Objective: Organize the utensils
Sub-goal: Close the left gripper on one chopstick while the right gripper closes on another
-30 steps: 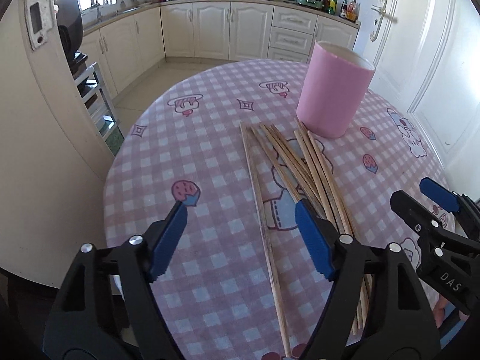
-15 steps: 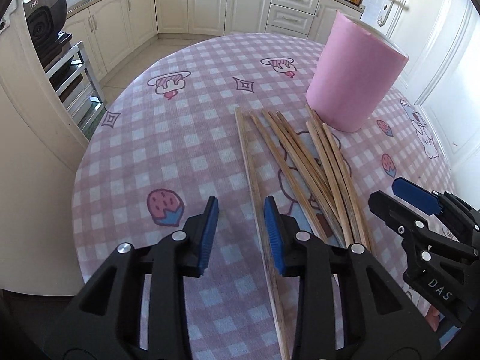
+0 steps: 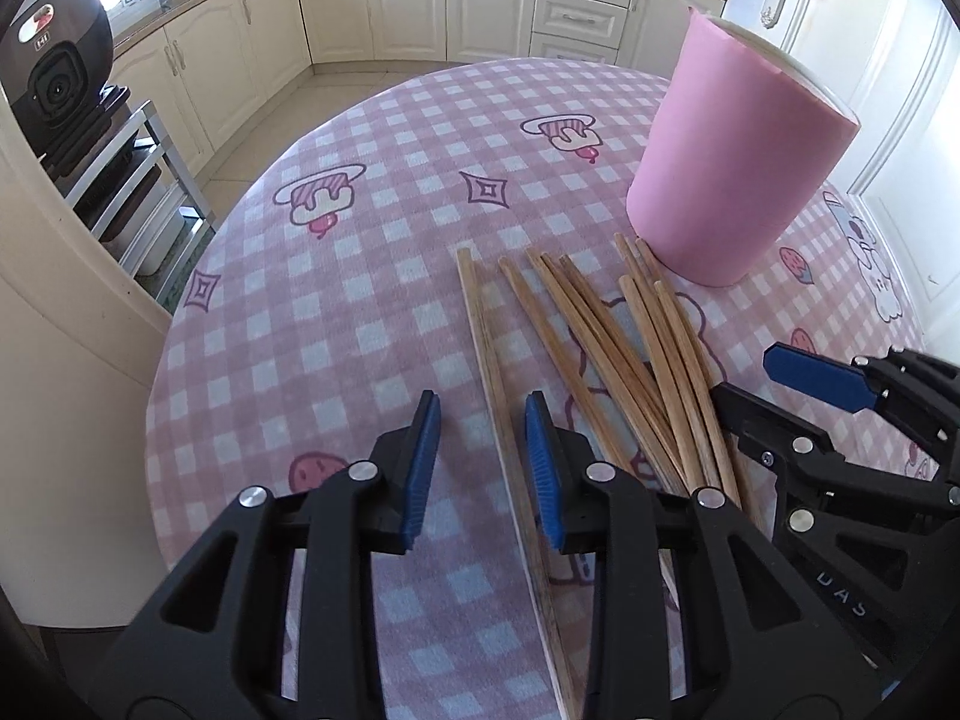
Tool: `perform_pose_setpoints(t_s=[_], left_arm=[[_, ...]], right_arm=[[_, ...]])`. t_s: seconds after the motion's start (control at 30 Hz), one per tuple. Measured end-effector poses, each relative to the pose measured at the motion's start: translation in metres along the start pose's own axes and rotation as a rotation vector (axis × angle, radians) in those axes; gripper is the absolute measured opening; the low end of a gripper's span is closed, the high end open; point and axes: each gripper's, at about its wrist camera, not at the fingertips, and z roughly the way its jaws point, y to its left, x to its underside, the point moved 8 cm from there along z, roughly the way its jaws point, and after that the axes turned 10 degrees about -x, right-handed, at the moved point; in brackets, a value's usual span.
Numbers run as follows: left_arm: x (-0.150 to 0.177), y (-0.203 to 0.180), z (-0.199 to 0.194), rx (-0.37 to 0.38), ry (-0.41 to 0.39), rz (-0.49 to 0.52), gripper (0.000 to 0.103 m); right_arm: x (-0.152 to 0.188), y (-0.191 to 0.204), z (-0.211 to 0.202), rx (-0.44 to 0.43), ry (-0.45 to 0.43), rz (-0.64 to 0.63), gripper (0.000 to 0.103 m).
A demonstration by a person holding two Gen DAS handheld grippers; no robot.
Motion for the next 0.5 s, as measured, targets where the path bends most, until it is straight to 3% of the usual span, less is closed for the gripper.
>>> perform_pose_setpoints(t_s=[0.07,0.17,0.27,0.4,0.5], left_arm=[[-0.004,0.0,0.002,0.001,-0.001,-0.006,0.025],[-0.009,0.001,0.005,0.006,0.004,0.001,0.017],[-0.013,0.0,0.007,0.025,0.006,0.004,0.009],[-0.012,-0.002,0.001,0.058,0.0,0.005,0.006],[-0.012,0.0,-0.019,0.089,-0.054,-0.019,0.006]], right_arm=[[-0.001,-0.004,0.01,-0.003,0.048,-0.002,0.03],[-0.009,-0.004,0.013,0.006,0.053,-0.011,0.024],[-0.013,-0.001,0.016,-0.007,0.056,-0.022,0.005],[-0.015,-0.003,0.013,-0.052,0.051,0.002,0.005],[-0.013,-0.004,0.0,-0.098,0.02,0.018,0.005]])
